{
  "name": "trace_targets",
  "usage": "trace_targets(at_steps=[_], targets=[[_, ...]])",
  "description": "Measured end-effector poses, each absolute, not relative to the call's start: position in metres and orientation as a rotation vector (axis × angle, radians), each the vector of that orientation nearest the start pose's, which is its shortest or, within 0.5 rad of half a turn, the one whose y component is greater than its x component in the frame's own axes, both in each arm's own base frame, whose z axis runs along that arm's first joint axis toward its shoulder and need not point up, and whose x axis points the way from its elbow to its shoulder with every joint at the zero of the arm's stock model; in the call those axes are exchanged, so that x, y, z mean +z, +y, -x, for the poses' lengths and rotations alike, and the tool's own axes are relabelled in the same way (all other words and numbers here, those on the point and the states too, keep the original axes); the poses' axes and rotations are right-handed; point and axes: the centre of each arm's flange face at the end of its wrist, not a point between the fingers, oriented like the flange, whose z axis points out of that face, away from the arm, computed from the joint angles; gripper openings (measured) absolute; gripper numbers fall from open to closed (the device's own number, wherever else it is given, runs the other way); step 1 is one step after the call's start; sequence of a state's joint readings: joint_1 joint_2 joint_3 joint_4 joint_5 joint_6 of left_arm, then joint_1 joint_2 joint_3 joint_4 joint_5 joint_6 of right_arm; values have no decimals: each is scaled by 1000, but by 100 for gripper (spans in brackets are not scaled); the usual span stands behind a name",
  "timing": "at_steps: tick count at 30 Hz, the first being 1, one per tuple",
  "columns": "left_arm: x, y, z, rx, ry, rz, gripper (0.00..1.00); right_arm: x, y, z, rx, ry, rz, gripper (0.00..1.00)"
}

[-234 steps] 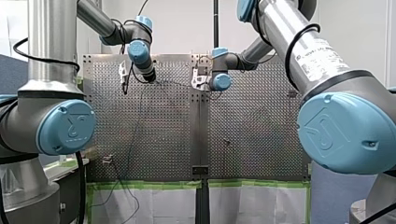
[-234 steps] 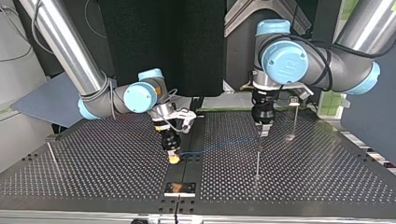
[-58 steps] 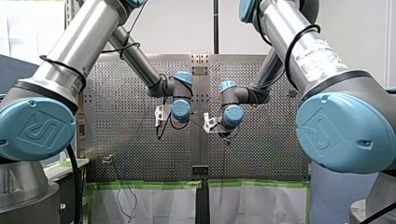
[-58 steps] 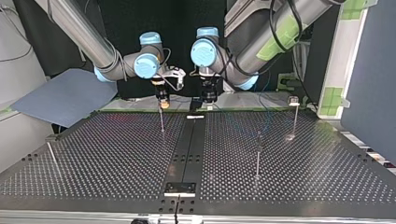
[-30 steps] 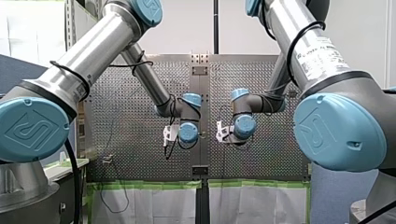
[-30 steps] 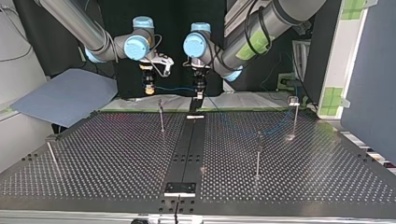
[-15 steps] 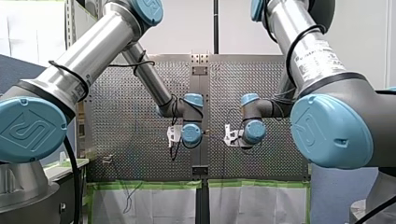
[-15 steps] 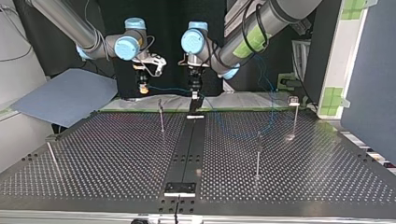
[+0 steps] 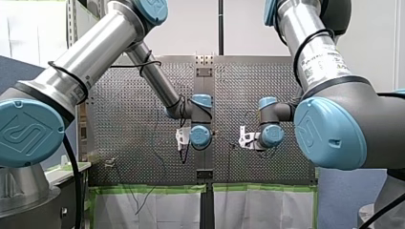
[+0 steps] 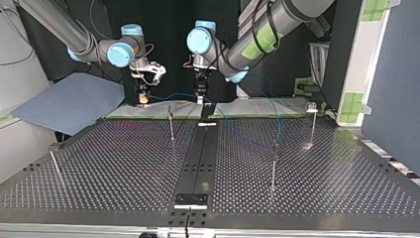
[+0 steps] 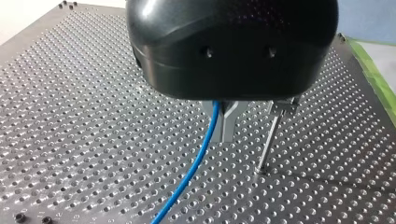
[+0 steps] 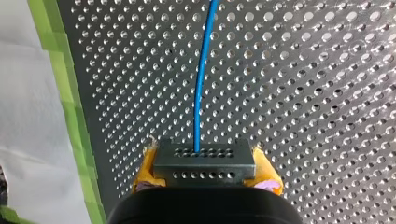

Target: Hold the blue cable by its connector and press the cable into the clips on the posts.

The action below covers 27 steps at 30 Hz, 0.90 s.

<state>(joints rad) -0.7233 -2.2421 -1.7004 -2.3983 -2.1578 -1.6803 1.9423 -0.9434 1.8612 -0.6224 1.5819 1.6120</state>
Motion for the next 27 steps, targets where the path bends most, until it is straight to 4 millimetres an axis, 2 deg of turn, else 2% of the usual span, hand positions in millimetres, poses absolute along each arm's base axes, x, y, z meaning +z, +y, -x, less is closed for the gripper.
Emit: trace_targets(at_steps=[8,17,20,27], targets=[[96,-482,-409,-150,1657,-85,0,67,-471,-331,1386,-1211,-1719,0],[62,-497,-420,-100,1729,-126,0,39,-475,-336,1441,-1216,-1792,0],[53,-502,-426,-96,1735,-130,0,38,-480,-335,1463,-1215,-1801,0],[48,-518,-438,-119,1720,-130,0,43,-492,-331,1518,-1212,-1807,0]])
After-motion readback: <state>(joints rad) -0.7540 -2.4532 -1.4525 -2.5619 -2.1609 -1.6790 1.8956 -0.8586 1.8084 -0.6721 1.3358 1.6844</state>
